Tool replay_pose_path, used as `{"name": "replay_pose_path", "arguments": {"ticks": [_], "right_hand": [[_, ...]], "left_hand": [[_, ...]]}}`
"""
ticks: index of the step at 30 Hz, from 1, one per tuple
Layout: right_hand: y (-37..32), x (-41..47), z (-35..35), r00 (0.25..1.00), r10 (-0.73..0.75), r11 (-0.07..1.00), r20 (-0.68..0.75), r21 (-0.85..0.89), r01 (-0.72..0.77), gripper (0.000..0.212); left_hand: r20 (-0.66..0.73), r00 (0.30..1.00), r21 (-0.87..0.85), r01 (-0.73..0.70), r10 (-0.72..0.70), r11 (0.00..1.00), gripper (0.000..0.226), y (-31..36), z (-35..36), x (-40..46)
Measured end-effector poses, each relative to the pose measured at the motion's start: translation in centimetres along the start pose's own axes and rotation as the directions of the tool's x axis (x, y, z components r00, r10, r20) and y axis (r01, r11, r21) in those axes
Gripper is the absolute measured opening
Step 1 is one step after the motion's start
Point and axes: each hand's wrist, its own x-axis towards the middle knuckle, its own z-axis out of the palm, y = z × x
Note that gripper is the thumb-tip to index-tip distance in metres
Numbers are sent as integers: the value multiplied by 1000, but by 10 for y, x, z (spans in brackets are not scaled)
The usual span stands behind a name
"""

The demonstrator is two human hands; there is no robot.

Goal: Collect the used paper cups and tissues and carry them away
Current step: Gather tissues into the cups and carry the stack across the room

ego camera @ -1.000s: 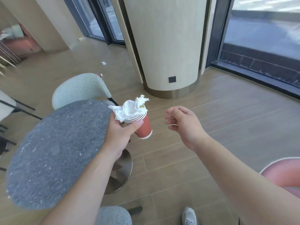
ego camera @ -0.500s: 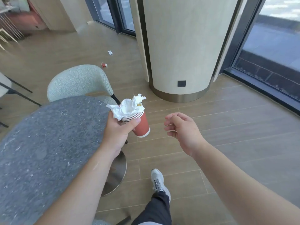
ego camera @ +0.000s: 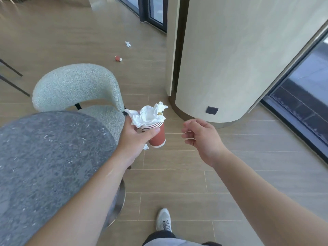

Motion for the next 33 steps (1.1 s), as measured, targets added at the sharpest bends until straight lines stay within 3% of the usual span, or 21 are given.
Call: {"name": "replay_pose_path", "arguments": {"ticks": [6,12,24,30,33], "right_hand": [[-22,75,21,995,34,998,94,-57,-29,12],[-16,169,37,969,93,986,230,-156,-57,11],[87,423,65,847,383,884,369,-412,-220,15],[139,488,82,805,428,856,411,-470,-215,15],[178,511,95,806,422,839,416,-516,-173,15]], "left_hand": [[-68,997,-26,26,-27,999,72,-2,-5,59],[-221,970,-64,90,-102,994,66,-34,-4,117],[-604,771,-111,169,-201,979,66,-127,31,265],[-673,692,-185,185,-261,965,70,-193,28,310],[-659,692,-193,223,-295,956,67,-235,22,328]]}}
